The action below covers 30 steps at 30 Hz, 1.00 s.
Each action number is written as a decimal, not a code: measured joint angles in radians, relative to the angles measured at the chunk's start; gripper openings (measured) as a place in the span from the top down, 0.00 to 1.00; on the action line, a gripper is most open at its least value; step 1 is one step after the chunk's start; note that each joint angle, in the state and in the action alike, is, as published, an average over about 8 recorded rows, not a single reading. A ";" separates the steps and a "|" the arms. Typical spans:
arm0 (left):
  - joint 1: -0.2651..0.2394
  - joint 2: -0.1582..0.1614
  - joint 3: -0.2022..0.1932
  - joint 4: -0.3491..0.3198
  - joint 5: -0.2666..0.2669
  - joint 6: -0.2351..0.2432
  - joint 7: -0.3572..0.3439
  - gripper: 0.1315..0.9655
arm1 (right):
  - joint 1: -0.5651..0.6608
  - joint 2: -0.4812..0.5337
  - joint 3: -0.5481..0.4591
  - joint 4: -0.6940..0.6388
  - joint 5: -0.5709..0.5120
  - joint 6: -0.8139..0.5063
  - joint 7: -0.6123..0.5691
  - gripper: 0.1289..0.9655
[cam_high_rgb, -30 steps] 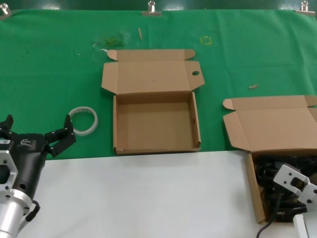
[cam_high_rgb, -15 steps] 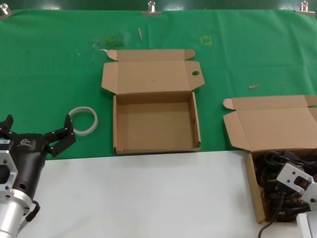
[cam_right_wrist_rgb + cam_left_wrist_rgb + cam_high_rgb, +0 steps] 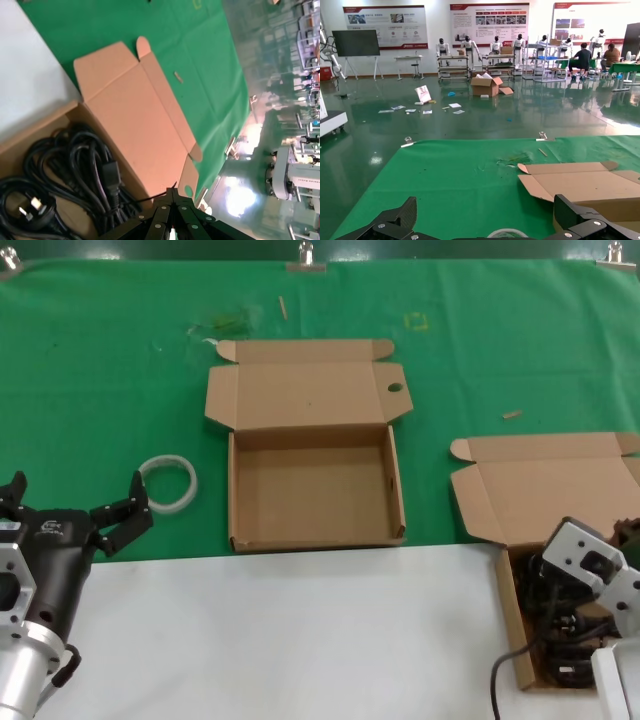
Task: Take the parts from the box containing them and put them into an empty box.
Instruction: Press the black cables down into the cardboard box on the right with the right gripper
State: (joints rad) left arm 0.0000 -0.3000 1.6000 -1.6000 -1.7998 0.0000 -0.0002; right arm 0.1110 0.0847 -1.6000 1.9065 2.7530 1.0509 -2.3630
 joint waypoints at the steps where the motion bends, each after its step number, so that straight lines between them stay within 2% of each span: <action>1: 0.000 0.000 0.000 0.000 0.000 0.000 0.000 0.00 | -0.001 0.000 -0.004 0.007 0.000 0.005 0.005 0.98; 16: 0.000 0.000 0.000 0.000 0.000 0.000 0.000 0.00 | -0.045 0.000 0.003 -0.024 0.000 -0.016 0.058 0.97; 25: 0.000 0.000 0.000 0.000 0.000 0.000 0.000 0.00 | -0.043 0.000 0.019 -0.088 0.000 -0.058 0.061 0.89; 30: 0.000 0.000 0.000 0.000 0.000 0.000 0.000 0.00 | -0.029 0.000 0.025 -0.134 0.000 -0.087 0.057 0.78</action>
State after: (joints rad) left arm 0.0000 -0.3000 1.6000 -1.6000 -1.7998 0.0000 -0.0002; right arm 0.0819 0.0847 -1.5754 1.7722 2.7530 0.9634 -2.3065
